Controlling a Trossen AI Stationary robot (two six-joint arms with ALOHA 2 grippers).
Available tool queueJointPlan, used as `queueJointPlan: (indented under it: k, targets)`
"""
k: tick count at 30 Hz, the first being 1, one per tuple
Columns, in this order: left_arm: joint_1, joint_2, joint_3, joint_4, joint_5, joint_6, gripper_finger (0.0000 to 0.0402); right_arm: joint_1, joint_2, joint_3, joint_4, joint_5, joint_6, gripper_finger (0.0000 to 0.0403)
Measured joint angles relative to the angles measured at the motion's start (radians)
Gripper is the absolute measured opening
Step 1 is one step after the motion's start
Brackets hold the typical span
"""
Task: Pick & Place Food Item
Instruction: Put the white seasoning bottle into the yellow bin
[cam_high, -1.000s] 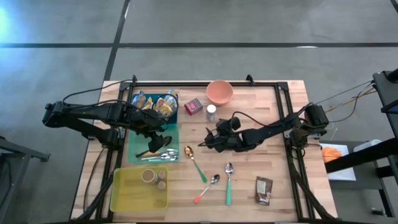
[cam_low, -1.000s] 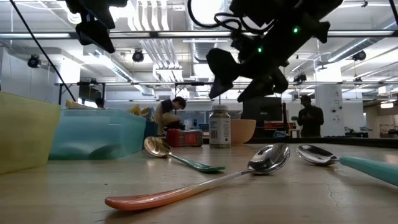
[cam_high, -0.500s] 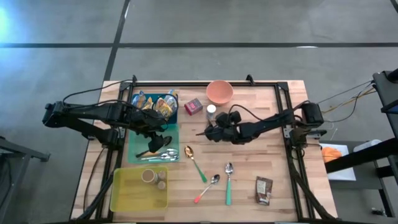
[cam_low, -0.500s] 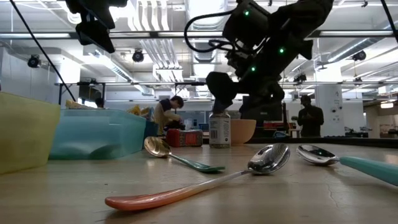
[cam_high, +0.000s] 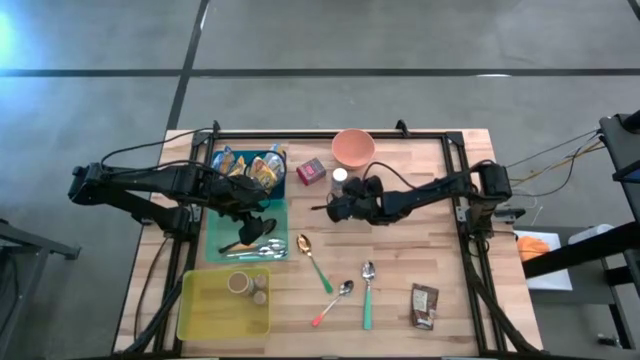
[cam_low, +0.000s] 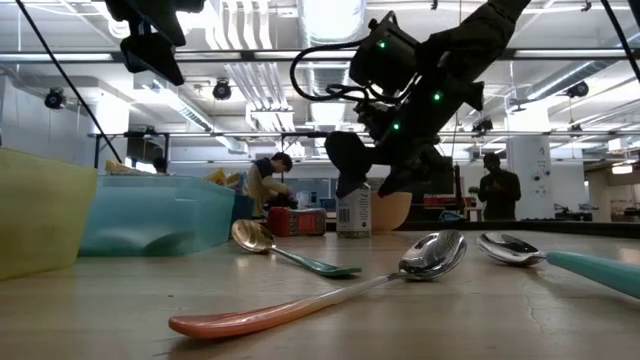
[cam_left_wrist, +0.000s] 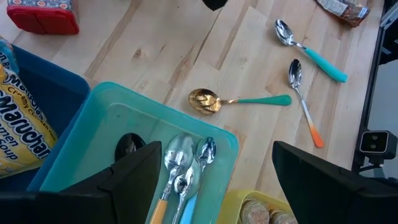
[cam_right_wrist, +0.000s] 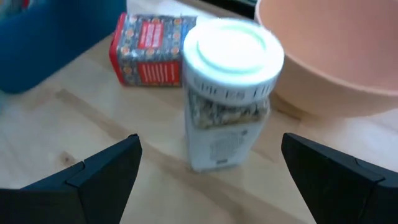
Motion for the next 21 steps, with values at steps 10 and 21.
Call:
queueJointPlan:
  k: [10, 21]
  targets:
    - [0.000, 0.000, 0.000, 0.000, 0.000, -0.001, 0.0312, -0.014, -0.001, -0.006, 0.053, 0.136, -0.033, 0.0384]
    - [0.000, 0.000, 0.000, 0.000, 0.000, -0.003, 0.0312, -0.025, 0.060, -0.045, 0.198, 0.143, 0.039, 0.0384]
